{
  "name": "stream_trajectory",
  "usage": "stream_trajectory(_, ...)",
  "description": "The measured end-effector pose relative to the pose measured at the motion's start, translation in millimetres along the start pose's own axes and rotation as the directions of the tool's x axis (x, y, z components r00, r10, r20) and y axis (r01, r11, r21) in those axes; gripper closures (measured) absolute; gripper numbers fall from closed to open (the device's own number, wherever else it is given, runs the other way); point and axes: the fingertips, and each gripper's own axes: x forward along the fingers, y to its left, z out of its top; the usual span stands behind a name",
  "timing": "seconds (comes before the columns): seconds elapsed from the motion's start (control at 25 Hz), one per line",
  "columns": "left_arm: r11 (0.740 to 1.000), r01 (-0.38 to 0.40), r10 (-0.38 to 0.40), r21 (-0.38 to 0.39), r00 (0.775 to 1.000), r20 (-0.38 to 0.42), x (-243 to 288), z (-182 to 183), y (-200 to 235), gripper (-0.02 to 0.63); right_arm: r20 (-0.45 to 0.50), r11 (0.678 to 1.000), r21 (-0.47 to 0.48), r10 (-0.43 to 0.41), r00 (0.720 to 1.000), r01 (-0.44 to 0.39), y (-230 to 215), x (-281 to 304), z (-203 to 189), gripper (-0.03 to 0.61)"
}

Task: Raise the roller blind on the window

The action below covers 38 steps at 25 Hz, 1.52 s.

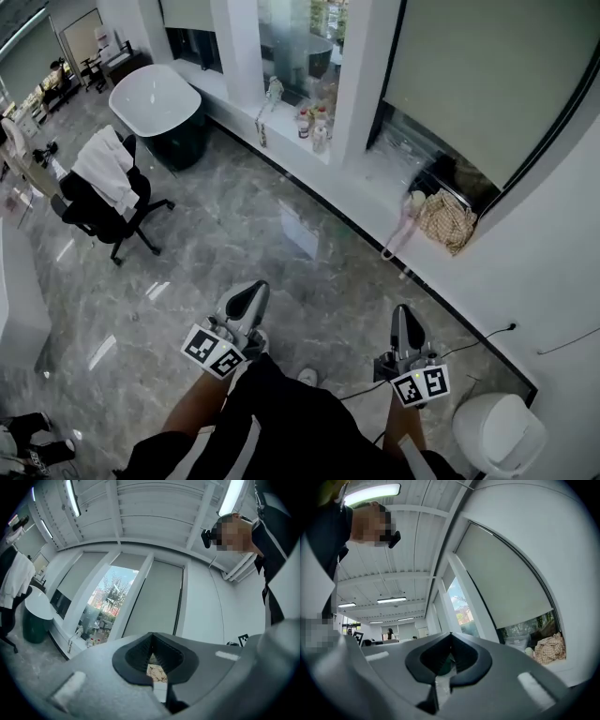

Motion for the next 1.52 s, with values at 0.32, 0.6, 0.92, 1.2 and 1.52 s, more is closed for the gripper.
stream_trajectory(0.32, 0.993, 0.115, -0.115, 0.020, 0.993, -0.024, 74, -10, 7, 0.609, 0.053, 0.991, -0.007, -0.135, 0.989, 0.135, -45, 3, 16, 0.577)
stream_trajectory(0.6, 0.968, 0.251, -0.251, 0.002, 0.968, 0.009, 161, 3, 34, 0.609, 0.125, 0.964, -0.066, -0.247, 0.961, 0.256, -78, 54, 45, 0.577)
stream_trajectory(0.92, 0.948, 0.317, -0.317, -0.003, 0.948, 0.000, 218, 16, 93, 0.609, 0.176, 0.928, -0.044, -0.356, 0.918, 0.369, -101, 114, 54, 0.577)
stream_trajectory(1.2, 0.927, 0.374, -0.374, -0.016, 0.927, -0.018, 262, 6, 117, 0.609, 0.177, 0.907, -0.041, -0.406, 0.897, 0.419, -107, 136, 51, 0.577)
stream_trajectory(1.52, 0.901, 0.428, -0.432, -0.073, 0.901, -0.048, 325, -25, 91, 0.609, 0.188, 0.872, -0.033, -0.475, 0.860, 0.489, -159, 122, 59, 0.577)
